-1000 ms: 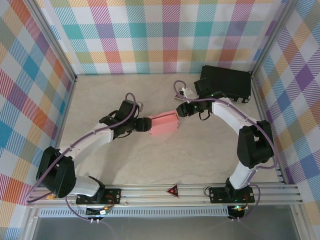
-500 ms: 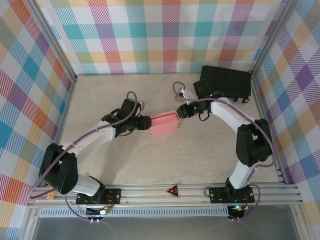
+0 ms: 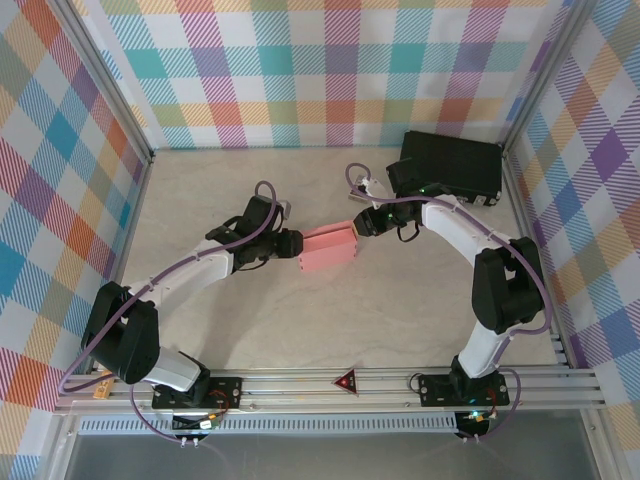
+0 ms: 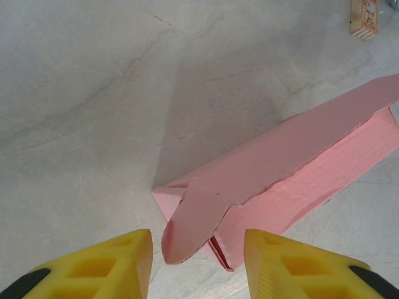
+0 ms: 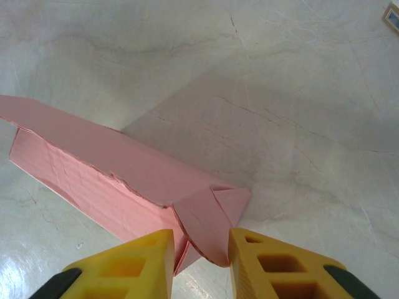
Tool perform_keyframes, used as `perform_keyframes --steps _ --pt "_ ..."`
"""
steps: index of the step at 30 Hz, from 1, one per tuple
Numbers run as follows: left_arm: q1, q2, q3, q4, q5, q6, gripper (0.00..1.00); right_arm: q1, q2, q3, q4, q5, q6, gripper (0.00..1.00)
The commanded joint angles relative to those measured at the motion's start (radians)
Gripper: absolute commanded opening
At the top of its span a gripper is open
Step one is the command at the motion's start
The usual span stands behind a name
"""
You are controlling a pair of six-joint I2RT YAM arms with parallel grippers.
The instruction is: Fold the paper box
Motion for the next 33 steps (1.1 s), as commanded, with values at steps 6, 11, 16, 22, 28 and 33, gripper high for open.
perform_keyframes --steps 6,11,16,22,28,33 --pt "0.007 0.011 0.035 0.024 0.036 -0.009 0.36 -0.004 0.002 0.015 0.002 -0.04 0.021 0.27" --pt "0.007 0.018 0.036 0.024 0.041 -0.013 0.34 -0.004 0.007 0.014 0.0 -0.044 0.024 0.26" --pt "0.007 0.019 0.037 0.028 0.045 -0.018 0.3 -0.004 0.007 0.012 0.0 -0.054 0.026 0.25" --pt "0.007 0.023 0.036 0.028 0.056 -0.018 0.26 -0.004 0.008 0.014 -0.001 -0.071 0.026 0.24" --pt "0.007 0.029 0.035 0.032 0.07 -0.02 0.23 -0.004 0.007 0.014 -0.003 -0.081 0.058 0.23" --pt "0.007 0.032 0.036 0.028 0.07 -0.02 0.21 -0.004 0.01 0.014 -0.005 -0.086 0.061 0.22"
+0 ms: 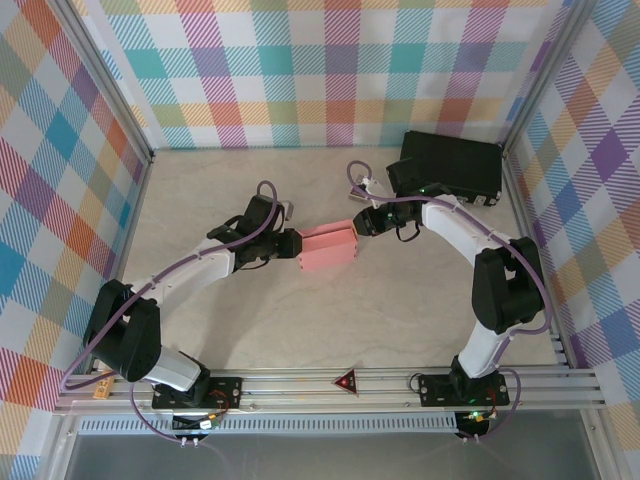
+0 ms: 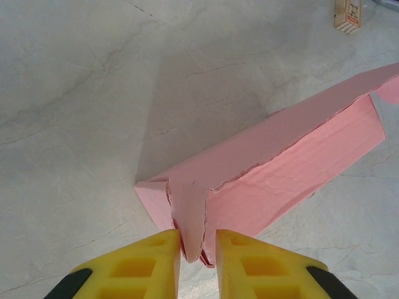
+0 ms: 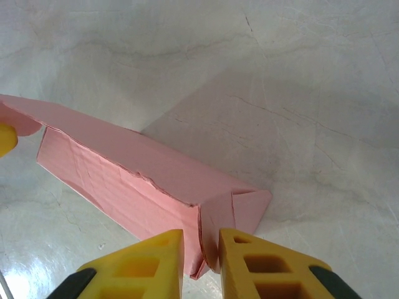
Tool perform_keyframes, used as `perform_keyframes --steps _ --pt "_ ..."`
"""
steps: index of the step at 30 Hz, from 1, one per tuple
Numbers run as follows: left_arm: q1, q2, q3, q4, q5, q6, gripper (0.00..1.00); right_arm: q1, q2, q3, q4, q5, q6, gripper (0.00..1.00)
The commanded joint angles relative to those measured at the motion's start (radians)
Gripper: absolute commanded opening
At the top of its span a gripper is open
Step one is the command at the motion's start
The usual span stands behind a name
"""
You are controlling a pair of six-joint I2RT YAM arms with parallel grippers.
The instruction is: Fold the paper box
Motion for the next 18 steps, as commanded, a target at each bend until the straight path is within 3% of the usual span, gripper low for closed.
perform_keyframes --steps 1,18 --pt "0.007 0.018 0.029 0.023 0.018 -0.013 0.21 -0.004 0.009 0.014 -0.005 -0.038 0.016 0.22" --pt "0.007 0.028 0.034 0.016 0.023 -0.013 0.16 -0.004 0.028 0.036 -0.023 -0.062 0.028 0.19"
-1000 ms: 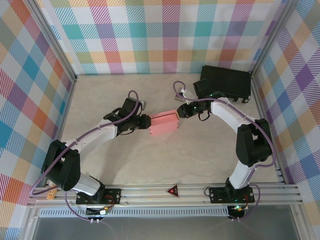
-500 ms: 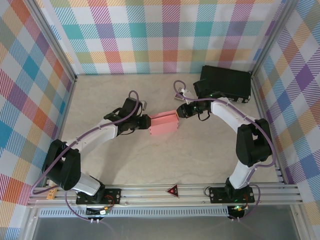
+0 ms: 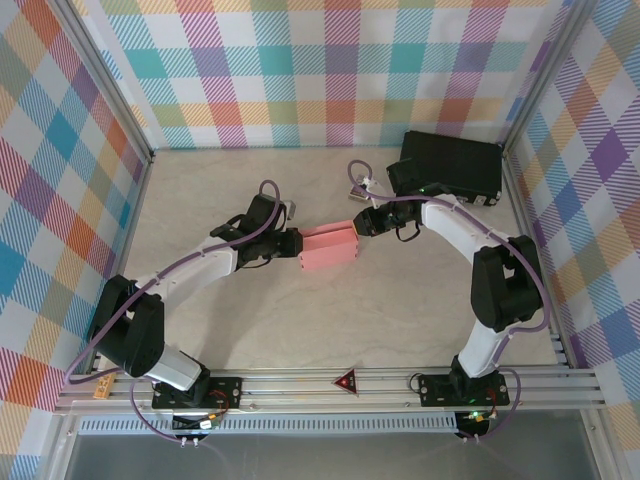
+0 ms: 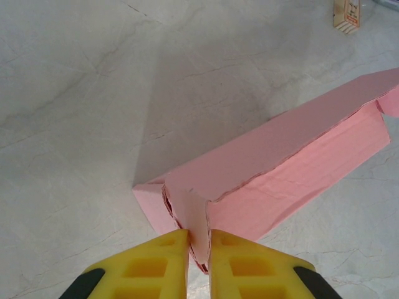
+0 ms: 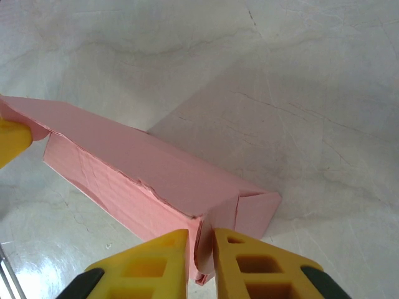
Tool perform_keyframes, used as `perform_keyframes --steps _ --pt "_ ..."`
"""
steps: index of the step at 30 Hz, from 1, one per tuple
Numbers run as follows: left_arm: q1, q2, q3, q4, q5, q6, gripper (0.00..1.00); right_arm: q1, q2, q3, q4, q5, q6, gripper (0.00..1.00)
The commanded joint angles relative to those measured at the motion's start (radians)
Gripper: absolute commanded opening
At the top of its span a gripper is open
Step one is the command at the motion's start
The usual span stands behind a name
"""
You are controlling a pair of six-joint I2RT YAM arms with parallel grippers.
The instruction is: Fold the paper box
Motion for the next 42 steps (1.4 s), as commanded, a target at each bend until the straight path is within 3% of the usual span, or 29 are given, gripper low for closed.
perform_keyframes --steps 1,28,42 --pt "0.007 0.001 0.025 -0.003 0.011 -0.012 0.16 -0.003 0.014 0.034 -0.02 -0.036 0.007 0.19" --pt "0.007 0.009 0.021 -0.003 0.013 -0.012 0.15 -0.005 0.021 0.068 -0.06 -0.037 0.007 0.13" --pt "0.007 0.015 0.023 -0.005 0.016 -0.013 0.15 -0.004 0.031 0.054 -0.071 -0.015 0.013 0.22"
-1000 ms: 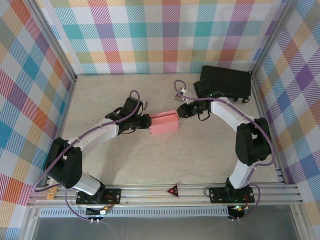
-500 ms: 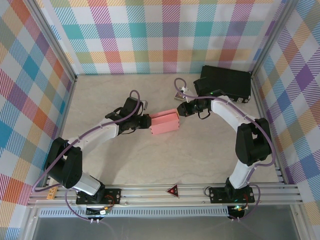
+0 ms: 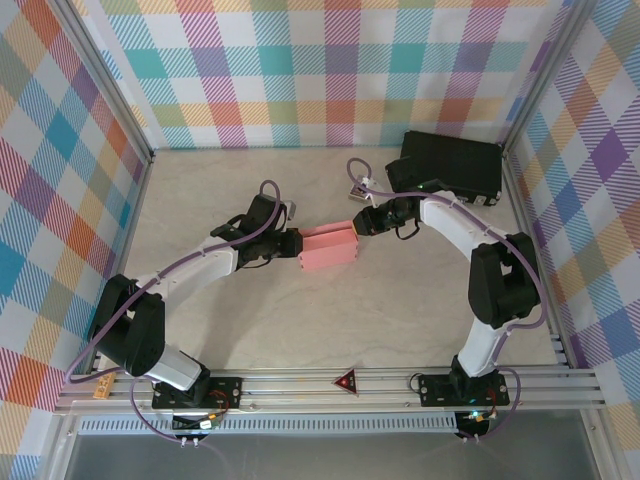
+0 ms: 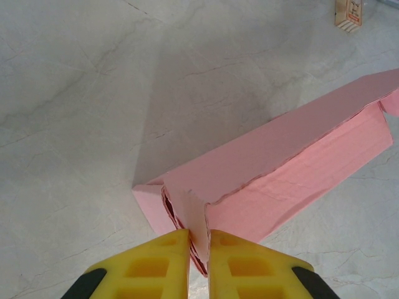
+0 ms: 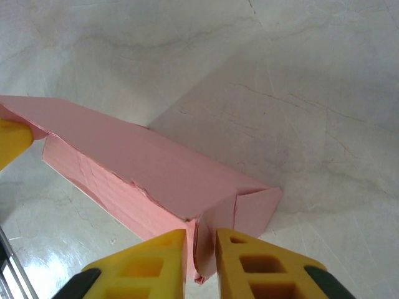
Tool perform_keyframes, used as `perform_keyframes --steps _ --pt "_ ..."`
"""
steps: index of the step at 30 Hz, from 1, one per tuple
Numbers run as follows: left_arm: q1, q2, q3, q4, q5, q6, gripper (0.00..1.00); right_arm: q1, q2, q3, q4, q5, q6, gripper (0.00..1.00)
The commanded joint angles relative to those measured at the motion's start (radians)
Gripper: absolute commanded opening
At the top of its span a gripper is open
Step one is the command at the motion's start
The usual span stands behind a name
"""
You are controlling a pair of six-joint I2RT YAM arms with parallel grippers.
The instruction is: Fold the paper box
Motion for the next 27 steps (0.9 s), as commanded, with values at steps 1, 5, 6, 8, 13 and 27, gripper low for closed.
perform_keyframes --steps 1,5,6,8,13,27 --pt "0.007 0.01 0.024 -0.005 0.015 -0.012 0.15 -0.004 0.004 0.013 -0.016 -0.009 0.01 0.24" --pt "0.007 0.005 0.025 -0.009 0.01 -0.013 0.15 -0.004 -0.002 0.01 -0.015 0.007 0.008 0.25" --pt "0.007 0.004 0.027 -0.01 0.008 -0.013 0.16 -0.004 -0.001 0.011 -0.016 0.006 0.008 0.25" --pt "0.007 0.003 0.026 -0.011 0.008 -0.012 0.18 -0.004 -0.003 0.013 -0.017 0.007 0.008 0.25" --pt "0.007 -0.003 0.03 -0.011 0.002 -0.013 0.21 -0.004 -0.002 0.019 -0.025 0.011 0.005 0.24" --pt "0.007 0.01 0.031 -0.011 0.007 -0.012 0.18 -0.003 -0.004 0.026 -0.046 0.008 0.009 0.16"
